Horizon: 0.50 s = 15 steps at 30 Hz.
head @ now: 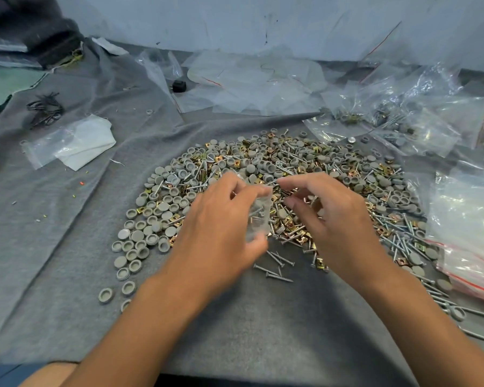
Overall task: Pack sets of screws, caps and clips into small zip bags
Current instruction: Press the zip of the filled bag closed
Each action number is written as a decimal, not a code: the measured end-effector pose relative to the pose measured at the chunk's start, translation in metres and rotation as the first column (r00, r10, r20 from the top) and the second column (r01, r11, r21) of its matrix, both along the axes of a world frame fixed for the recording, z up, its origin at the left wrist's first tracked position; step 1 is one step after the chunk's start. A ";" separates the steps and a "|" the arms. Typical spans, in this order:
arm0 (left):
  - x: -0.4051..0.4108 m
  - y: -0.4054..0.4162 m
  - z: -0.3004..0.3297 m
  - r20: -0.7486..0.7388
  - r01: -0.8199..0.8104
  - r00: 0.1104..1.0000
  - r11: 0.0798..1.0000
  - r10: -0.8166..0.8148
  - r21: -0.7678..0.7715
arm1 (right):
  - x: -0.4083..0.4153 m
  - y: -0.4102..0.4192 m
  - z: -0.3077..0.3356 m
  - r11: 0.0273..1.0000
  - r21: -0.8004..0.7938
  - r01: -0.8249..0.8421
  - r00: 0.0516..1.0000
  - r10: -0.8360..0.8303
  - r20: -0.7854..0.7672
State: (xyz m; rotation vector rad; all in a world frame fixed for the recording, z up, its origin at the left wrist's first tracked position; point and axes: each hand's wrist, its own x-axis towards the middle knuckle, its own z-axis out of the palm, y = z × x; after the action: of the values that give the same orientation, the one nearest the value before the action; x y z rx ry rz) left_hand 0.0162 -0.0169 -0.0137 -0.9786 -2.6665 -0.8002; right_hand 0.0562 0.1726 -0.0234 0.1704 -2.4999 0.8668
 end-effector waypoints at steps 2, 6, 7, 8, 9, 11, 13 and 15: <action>-0.004 -0.003 0.004 -0.139 0.021 0.990 0.992 -0.003 0.127 | -0.002 -0.002 0.003 0.998 -0.065 -0.028 1.000 0.028 0.009; -0.007 -0.009 0.011 -0.271 0.128 0.962 0.862 0.011 0.490 | 0.004 -0.003 0.014 0.949 -0.309 -0.057 0.996 0.032 -0.087; -0.006 -0.008 0.012 -0.188 0.127 0.982 0.800 -0.018 0.587 | 0.006 -0.002 0.016 0.935 -0.348 -0.074 0.994 0.038 -0.107; -0.006 -0.007 0.013 -0.091 0.114 0.993 0.736 -0.071 0.668 | 0.008 -0.001 0.018 0.922 -0.375 -0.091 0.992 0.051 -0.116; -0.005 -0.006 0.014 -0.002 0.093 0.991 0.678 -0.133 0.729 | 0.009 0.000 0.018 0.912 -0.395 -0.108 0.991 0.067 -0.116; -0.005 -0.004 0.016 0.156 0.034 0.951 0.591 -0.268 0.806 | 0.010 0.000 0.018 0.889 -0.438 -0.134 0.990 0.097 -0.106; -0.006 -0.004 0.018 0.288 -0.033 0.880 0.556 -0.378 0.831 | 0.010 -0.002 0.019 0.826 -0.538 -0.169 0.986 0.136 -0.100; -0.007 -0.003 0.018 0.387 -0.097 0.816 0.558 -0.428 0.824 | 0.010 -0.004 0.020 0.755 -0.626 -0.195 0.980 0.177 -0.092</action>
State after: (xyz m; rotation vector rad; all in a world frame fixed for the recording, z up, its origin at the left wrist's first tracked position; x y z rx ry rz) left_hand 0.0090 -0.0198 0.0047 -0.7930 -2.0220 -2.4149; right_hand 0.0663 0.1686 -0.0033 0.1983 -2.0399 1.7259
